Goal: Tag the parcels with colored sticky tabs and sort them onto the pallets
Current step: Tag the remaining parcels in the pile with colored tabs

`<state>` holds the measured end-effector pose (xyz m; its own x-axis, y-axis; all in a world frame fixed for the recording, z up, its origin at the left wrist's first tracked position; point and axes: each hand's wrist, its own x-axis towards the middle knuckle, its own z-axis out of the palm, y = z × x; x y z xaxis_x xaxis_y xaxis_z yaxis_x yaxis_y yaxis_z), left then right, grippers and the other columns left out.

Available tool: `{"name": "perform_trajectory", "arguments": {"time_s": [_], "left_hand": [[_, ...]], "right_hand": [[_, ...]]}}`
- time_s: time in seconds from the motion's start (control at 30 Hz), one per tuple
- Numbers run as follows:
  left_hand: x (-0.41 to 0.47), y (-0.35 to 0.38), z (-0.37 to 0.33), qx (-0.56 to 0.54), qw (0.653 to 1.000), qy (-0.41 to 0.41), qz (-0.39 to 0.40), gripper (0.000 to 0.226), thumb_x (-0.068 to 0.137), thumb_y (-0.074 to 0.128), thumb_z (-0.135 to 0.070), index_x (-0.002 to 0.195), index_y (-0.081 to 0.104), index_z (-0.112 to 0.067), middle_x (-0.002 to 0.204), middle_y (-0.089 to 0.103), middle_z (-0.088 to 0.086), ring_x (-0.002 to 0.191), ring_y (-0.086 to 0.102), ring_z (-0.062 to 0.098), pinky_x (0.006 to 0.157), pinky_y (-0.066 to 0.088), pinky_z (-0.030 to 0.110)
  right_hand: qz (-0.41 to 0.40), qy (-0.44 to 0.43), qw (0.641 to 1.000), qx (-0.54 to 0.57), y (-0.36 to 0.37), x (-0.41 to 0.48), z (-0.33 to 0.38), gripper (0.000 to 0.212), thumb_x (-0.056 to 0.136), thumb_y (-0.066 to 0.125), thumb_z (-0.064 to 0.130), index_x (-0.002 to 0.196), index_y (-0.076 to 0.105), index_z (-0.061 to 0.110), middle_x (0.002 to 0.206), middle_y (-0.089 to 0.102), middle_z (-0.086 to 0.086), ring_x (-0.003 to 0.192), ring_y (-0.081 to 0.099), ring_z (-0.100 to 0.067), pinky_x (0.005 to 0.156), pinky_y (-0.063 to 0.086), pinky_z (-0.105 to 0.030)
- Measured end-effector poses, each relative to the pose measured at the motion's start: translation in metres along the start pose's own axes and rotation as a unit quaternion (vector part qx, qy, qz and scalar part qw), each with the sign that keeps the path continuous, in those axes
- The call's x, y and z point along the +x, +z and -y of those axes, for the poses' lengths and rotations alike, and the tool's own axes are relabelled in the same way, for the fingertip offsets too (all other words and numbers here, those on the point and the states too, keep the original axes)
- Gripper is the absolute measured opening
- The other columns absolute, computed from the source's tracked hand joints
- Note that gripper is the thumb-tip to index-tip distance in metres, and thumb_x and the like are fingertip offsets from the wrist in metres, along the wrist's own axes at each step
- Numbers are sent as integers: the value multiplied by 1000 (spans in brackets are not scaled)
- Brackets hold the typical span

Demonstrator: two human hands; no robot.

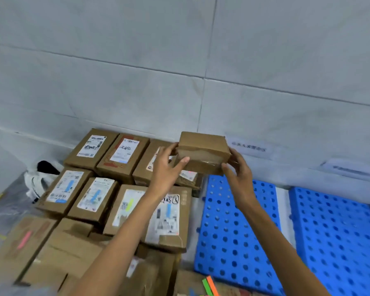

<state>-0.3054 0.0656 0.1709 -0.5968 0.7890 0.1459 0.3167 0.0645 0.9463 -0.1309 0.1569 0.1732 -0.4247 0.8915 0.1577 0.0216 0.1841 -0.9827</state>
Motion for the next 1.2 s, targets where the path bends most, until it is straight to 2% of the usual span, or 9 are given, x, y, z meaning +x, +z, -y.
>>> {"name": "perform_trajectory", "arguments": {"time_s": [0.1, 0.23, 0.33, 0.43, 0.53, 0.7, 0.8, 1.0, 1.2], "left_hand": [[-57, 26, -21, -18, 999, -19, 48, 67, 74, 74, -40, 134, 48, -22, 127, 47, -7, 118, 49, 7, 103, 43, 32], [-128, 57, -31, 7, 992, -17, 123, 79, 76, 76, -12, 143, 34, -23, 129, 37, -6, 120, 49, 15, 101, 46, 29], [-179, 81, -32, -16, 994, -16, 105, 67, 79, 71, -5, 137, 42, -17, 122, 47, 0, 102, 56, 7, 89, 48, 15], [-215, 98, -31, 6, 995, -39, 86, 47, 80, 71, -12, 125, 56, -8, 102, 60, 2, 80, 57, 2, 82, 51, 23], [-245, 111, -24, 46, 987, -48, 147, 27, 84, 68, -21, 109, 67, -10, 87, 65, -8, 74, 58, 2, 69, 45, 14], [-290, 133, 13, 82, 954, -122, 260, 24, 92, 57, -31, 98, 69, -12, 94, 70, 8, 88, 64, 21, 76, 48, 36], [-297, 126, 48, 140, 955, -126, 228, 15, 92, 57, -22, 99, 66, -13, 95, 63, 4, 92, 59, 20, 78, 43, 28], [-316, 111, 106, 385, 878, -83, 272, 48, 78, 73, -25, 121, 56, -18, 123, 47, 4, 120, 44, 24, 95, 44, 41], [-318, 118, 109, 366, 905, -66, 205, 64, 73, 77, -29, 130, 48, -19, 125, 43, 2, 117, 46, 20, 91, 46, 36]], "right_hand": [[-12, 22, 1000, 8, -48, -55, 6, 50, 91, 58, 10, 137, 43, 20, 126, 56, 0, 113, 55, -10, 77, 50, -12], [7, 16, 1000, 10, -109, -125, 7, 56, 88, 57, -2, 137, 42, 21, 121, 56, 5, 105, 57, 2, 82, 49, -13], [15, 14, 999, -35, -144, -169, -4, 52, 87, 59, -2, 131, 48, 24, 117, 59, -2, 104, 59, -10, 85, 51, -21], [-11, 26, 997, -66, -171, -202, -24, 42, 87, 63, 14, 125, 53, 29, 108, 59, -8, 103, 57, -19, 78, 51, -19], [-22, 81, 994, -67, -188, -231, -43, 37, 89, 62, 24, 123, 51, 33, 118, 55, -6, 113, 53, -17, 80, 53, -20], [6, 198, 980, -19, -202, -290, -70, 42, 90, 59, 22, 130, 44, 22, 115, 56, 1, 97, 59, -8, 62, 53, -16], [-14, 253, 965, -64, -216, -307, -90, 39, 89, 60, 30, 125, 50, 22, 112, 59, -6, 90, 58, -5, 62, 48, -17], [85, 275, 955, -74, -227, -320, -108, 24, 92, 56, 26, 115, 59, 21, 101, 67, 7, 90, 63, -8, 64, 48, -13], [130, 270, 950, -87, -220, -304, -110, 24, 93, 55, 24, 117, 60, 21, 104, 68, 3, 93, 65, -8, 71, 51, -19]]}}
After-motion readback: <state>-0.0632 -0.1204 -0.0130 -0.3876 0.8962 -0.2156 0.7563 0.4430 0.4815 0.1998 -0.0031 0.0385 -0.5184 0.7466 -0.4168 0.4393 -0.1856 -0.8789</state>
